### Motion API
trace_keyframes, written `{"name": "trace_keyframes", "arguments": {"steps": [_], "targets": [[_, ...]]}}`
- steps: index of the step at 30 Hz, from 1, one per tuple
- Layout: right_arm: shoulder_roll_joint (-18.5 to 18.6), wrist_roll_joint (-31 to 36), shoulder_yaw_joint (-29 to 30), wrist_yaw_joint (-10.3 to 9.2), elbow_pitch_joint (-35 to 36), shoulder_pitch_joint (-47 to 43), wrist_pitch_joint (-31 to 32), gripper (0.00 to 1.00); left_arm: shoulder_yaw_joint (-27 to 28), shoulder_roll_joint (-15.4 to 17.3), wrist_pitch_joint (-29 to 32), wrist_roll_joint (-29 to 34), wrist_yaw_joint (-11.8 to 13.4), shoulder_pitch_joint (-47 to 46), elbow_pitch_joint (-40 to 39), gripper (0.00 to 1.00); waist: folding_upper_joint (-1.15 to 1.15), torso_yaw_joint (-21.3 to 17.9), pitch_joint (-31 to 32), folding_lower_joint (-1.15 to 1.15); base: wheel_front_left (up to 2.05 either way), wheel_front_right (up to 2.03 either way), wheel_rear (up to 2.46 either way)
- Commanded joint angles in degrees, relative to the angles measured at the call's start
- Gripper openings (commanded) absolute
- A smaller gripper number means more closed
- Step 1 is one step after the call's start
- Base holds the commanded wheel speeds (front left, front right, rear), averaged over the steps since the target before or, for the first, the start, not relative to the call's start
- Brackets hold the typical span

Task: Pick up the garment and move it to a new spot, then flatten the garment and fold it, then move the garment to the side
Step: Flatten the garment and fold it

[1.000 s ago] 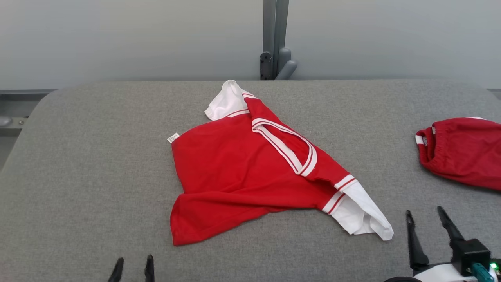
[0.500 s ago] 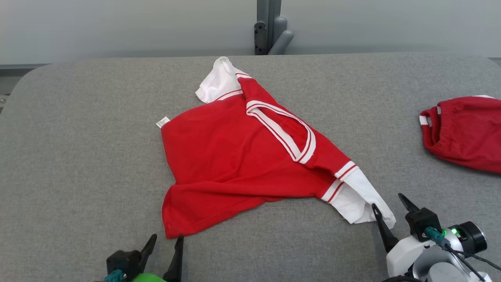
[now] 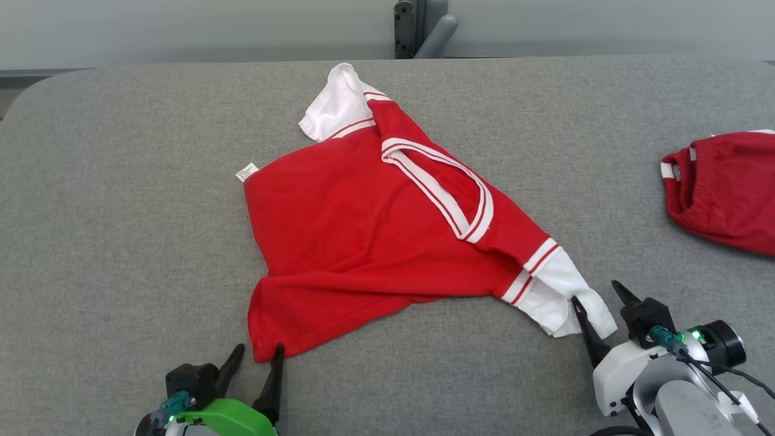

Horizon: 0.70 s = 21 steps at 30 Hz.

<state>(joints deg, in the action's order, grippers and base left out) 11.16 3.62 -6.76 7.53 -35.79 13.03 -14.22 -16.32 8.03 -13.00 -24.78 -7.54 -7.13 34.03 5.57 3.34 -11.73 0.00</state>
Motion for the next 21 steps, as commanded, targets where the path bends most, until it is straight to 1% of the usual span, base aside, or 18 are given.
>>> {"name": "trace_keyframes", "arguments": {"steps": [1,2,3,4,5,6,7,8,10,13,15,16,18,21], "targets": [[0.24,-0.58,-0.33,-0.09,-0.51,0.6,-0.46,1.0,-1.15,0.12,-0.44,-1.22,0.06,-1.14,0.51,0.69,0.01,-0.2,-0.06,0.0,0.0,0.0,0.0],[0.25,-0.81,-0.39,-0.1,-0.66,0.76,-0.48,0.86,-1.89,0.28,-0.63,-1.8,0.06,-1.29,0.51,0.43,0.01,-0.26,-0.06,0.0,0.0,0.0,0.0],[0.27,-0.92,-0.3,-0.1,-0.73,0.92,-0.54,0.8,-2.36,0.49,-0.8,-2.36,0.06,-1.45,0.52,0.37,0.01,-0.31,-0.04,0.0,0.0,0.0,0.0],[0.27,-0.92,-0.3,-0.1,-0.73,0.92,-0.54,0.8,-2.36,0.49,-0.8,-2.36,0.06,-1.45,0.52,0.37,0.01,-0.31,-0.04,0.0,0.0,0.0,0.0],[0.24,-1.3,-0.35,-0.1,-0.97,1.07,-0.66,0.71,-3.61,0.86,-1.05,-3.17,0.06,-1.6,0.84,0.32,0.01,-0.44,0.07,0.0,0.0,0.0,0.0],[0.19,-1.49,-0.42,-0.09,-1.08,1.11,-0.67,0.55,-4.24,0.97,-1.13,-3.6,0.06,-1.69,0.94,0.24,0.01,-0.5,0.14,0.0,0.0,0.0,0.0],[0.22,-1.68,-0.49,-0.09,-1.21,1.16,-0.7,0.45,-4.73,1.13,-1.17,-4.03,0.06,-1.85,1.0,0.08,0.01,-0.57,0.17,0.0,0.0,0.0,0.0],[0.27,-1.78,-0.62,-0.09,-1.34,1.21,-0.73,0.36,-5.12,1.31,-1.33,-4.41,0.06,-2.0,1.0,0.0,0.01,-0.64,0.2,0.0,0.0,0.0,0.0],[0.27,-2.47,-0.84,-0.1,-1.45,1.22,-0.81,0.0,-5.6,1.57,-1.63,-5.1,0.06,-2.23,0.66,0.0,0.01,-0.77,0.29,0.0,0.0,0.0,0.0],[-0.14,-5.68,-1.91,-0.09,-1.3,1.11,-0.77,0.0,-7.11,2.19,-1.71,-6.28,0.06,-2.07,-0.72,0.0,0.01,-1.0,0.54,0.0,0.0,0.0,0.0],[-1.22,-11.56,-2.59,-0.09,-0.33,0.92,0.45,0.0,-7.87,2.88,-1.76,-8.17,0.06,-1.59,-2.86,0.0,0.01,-1.29,0.81,0.0,0.0,0.0,0.0],[-1.39,-15.54,-3.3,-0.09,0.86,0.76,1.77,0.0,-7.72,3.36,-1.64,-10.15,0.06,-1.16,-4.47,0.0,0.01,-1.47,0.97,0.0,0.0,0.0,0.0],[-1.58,-27.4,-4.63,-0.09,6.03,0.16,5.89,0.0,-7.31,4.7,-0.31,-14.66,0.06,-0.21,-9.71,0.0,0.01,-1.78,1.24,0.0,0.0,0.0,0.0],[2.8,-45.0,-4.76,-0.06,19.42,-1.82,14.34,0.0,-4.98,9.52,4.5,-19.49,0.07,1.07,-19.97,0.0,0.01,-2.04,1.26,0.0,0.0,0.0,0.0]]}}
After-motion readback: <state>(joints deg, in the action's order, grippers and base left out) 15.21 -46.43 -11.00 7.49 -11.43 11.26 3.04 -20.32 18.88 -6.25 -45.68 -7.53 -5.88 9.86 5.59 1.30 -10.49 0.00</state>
